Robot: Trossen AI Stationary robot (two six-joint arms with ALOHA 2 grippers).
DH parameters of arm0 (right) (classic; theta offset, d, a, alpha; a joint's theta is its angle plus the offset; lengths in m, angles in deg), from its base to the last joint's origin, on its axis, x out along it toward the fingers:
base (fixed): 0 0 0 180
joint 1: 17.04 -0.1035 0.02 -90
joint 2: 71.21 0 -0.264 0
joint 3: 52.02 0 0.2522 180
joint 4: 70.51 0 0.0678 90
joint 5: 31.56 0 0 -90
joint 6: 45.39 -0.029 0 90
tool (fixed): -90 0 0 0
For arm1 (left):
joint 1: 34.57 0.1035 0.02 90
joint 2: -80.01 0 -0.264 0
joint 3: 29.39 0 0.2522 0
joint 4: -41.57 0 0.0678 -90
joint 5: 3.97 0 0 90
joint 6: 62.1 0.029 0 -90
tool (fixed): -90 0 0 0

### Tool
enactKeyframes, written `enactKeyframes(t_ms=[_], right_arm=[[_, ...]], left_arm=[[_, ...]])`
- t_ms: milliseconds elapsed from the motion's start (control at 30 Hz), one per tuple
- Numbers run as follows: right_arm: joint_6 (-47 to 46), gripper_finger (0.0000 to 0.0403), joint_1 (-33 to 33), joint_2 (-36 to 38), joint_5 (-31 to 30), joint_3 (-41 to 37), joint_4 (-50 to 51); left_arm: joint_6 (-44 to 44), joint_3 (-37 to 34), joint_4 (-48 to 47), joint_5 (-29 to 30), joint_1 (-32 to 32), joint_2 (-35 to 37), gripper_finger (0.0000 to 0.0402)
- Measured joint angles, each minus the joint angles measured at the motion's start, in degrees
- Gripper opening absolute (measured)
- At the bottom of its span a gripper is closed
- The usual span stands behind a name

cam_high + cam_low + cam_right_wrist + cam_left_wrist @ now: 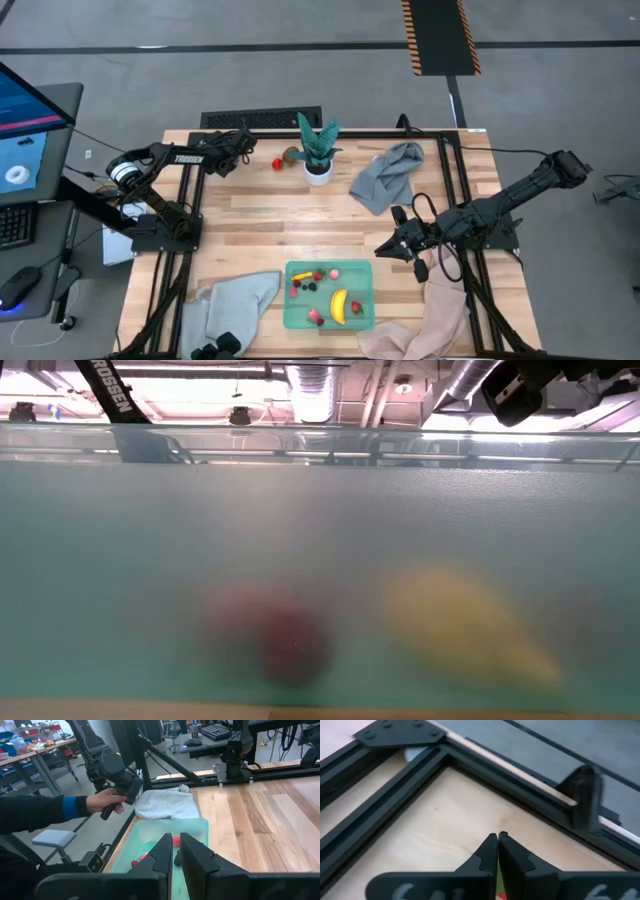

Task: Pick and placing Produce into tupperware
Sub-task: Put the red strawberry into the green bin

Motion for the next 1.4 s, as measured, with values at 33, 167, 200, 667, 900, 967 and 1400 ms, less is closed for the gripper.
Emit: enactKeyframes(t_ms=[33, 167, 200, 667, 900, 967, 1400], right_arm=[[0.00, 0.0059, 0.00, 0.00, 0.00, 0.00, 0.00], [0.00, 0.0059, 0.04, 0.00, 0.00, 0.00, -0.15], [-0.02, 0.0059, 0.04, 0.00, 0.00, 0.00, -0.23], [-0.03, 0.0059, 0.04, 0.00, 0.00, 0.00, -0.24], [-0.04, 0.0059, 0.04, 0.00, 0.00, 0.00, -0.24], [-0.04, 0.0059, 0.04, 0.00, 0.00, 0.00, -0.24], [-0.20, 0.0059, 1.87, 0.02, -0.45, 0.00, -0.73]], left_arm=[[0.80, 0.00, 0.84, -0.05, -0.15, 0.00, 0.0000], [2.87, 0.02, 4.30, -0.19, -1.48, 0.02, 0.0000], [3.61, 0.01, 5.16, -0.18, -1.73, 0.02, 0.0000], [10.17, 0.00, 6.57, 1.16, -5.43, 3.09, 0.0000], [14.58, 0.01, 6.29, 1.94, -8.03, 10.14, 0.0000], [15.69, 0.02, 6.38, 2.46, -8.59, 12.06, 0.0000], [11.35, 0.02, 0.72, 1.26, -8.39, 14.49, 0.0000]])
